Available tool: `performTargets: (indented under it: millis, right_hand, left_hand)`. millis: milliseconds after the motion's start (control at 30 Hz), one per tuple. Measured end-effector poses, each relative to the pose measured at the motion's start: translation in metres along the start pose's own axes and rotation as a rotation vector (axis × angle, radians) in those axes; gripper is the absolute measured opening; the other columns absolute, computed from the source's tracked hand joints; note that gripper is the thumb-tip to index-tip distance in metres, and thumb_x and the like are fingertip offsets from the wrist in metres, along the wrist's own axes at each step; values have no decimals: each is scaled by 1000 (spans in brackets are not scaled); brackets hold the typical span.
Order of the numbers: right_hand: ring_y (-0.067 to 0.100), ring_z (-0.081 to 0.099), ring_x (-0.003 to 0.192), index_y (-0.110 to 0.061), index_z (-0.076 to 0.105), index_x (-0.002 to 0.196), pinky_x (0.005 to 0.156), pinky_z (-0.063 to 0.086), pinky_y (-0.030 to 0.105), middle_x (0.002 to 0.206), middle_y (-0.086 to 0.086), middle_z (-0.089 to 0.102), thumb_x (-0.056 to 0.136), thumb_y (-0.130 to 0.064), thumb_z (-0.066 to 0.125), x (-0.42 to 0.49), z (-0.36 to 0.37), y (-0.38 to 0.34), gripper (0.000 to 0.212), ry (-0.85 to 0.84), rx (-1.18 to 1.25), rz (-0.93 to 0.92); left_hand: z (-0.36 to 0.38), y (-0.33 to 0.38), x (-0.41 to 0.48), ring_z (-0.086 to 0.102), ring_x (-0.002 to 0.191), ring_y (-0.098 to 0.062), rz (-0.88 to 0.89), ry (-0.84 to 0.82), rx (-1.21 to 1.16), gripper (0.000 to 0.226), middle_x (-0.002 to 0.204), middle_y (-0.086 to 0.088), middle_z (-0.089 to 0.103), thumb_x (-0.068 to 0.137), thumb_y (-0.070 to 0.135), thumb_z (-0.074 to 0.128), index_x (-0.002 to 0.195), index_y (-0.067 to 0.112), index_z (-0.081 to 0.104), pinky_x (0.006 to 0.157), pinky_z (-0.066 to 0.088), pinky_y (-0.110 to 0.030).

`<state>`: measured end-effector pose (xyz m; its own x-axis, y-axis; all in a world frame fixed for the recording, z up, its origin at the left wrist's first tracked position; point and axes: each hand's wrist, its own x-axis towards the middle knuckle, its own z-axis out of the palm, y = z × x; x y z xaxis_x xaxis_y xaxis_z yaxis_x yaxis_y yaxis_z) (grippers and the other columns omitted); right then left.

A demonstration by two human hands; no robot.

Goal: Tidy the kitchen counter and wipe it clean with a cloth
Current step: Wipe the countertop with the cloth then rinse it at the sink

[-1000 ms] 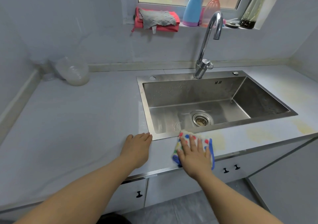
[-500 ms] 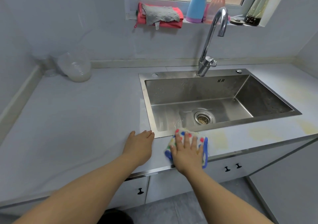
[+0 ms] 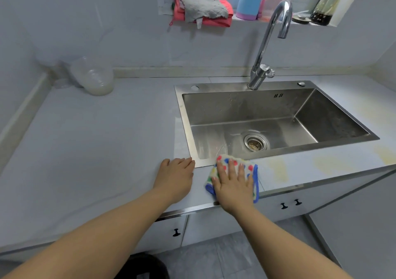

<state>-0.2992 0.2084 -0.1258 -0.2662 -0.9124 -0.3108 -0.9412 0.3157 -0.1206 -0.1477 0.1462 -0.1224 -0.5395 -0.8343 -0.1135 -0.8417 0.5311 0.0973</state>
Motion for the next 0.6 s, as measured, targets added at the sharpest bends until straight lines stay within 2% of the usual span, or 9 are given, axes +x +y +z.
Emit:
performTargets:
  millis: [100,167,233,333,400,467,500,533,600]
  right_hand:
    - [22,-14,147,-34,-13,149,118,-6,45,159,-3,-16,102,-44,12,1,-7,37,54,-18,-51,-41]
    - [22,-12,148,-35,-11,149,119,-4,45,160,-3,-13,101,-44,13,2,-12,61,54,1,-26,79]
    - [25,-10,148,-35,-8,150,118,-5,47,160,-2,-10,101,-44,14,1,-12,64,54,34,-2,175]
    - [28,-14,147,-33,-11,150,116,-11,47,160,1,-13,99,-46,9,-3,-3,33,56,43,14,67]
    - [25,-18,146,-33,-14,149,115,-13,46,159,-1,-18,85,-55,-9,-7,3,25,67,-19,-15,-101]
    - [21,-16,147,-36,-13,148,117,-10,44,159,-5,-17,66,-58,-21,-3,1,43,86,-28,-39,-146]
    - [20,-15,147,-36,-12,149,117,-8,44,159,-6,-16,67,-59,-19,3,-3,60,85,-10,-42,-117]
    - [20,-13,147,-36,-12,149,118,-7,44,159,-5,-14,78,-59,-13,7,-7,78,74,5,-52,-63]
    - [23,-11,148,-34,-12,149,119,-5,46,160,-3,-12,98,-50,7,18,-17,111,57,16,-78,61]
  left_hand:
    - [1,0,-1,26,140,-13,-19,2,-6,46,156,9,23,102,29,23,148,22,25,110,20,-36]
    - [2,5,-1,27,139,-12,-43,-10,-1,45,155,9,25,102,29,23,146,22,27,110,21,-36]
    - [0,11,2,35,133,-14,-62,4,22,41,147,7,37,102,29,21,138,20,38,104,27,-34]
    - [-7,19,12,42,126,-13,-50,116,11,60,134,7,48,93,34,-1,128,21,45,96,33,-30]
    - [-8,29,27,37,133,-14,23,67,-60,52,143,4,41,99,31,6,138,19,37,103,31,-29]
    - [-9,43,37,25,141,-17,86,-91,-174,46,153,0,28,103,28,22,147,15,24,113,21,-30]
    - [-10,50,40,17,145,-18,87,-158,-200,50,157,-1,20,103,30,24,149,13,17,117,14,-33]
    - [-10,55,42,8,147,-18,77,-215,-192,54,159,-2,11,103,33,24,151,12,10,120,6,-36]
    - [-6,63,47,-4,148,-19,51,-271,-122,59,160,-2,-1,102,37,21,151,12,1,120,-3,-41]
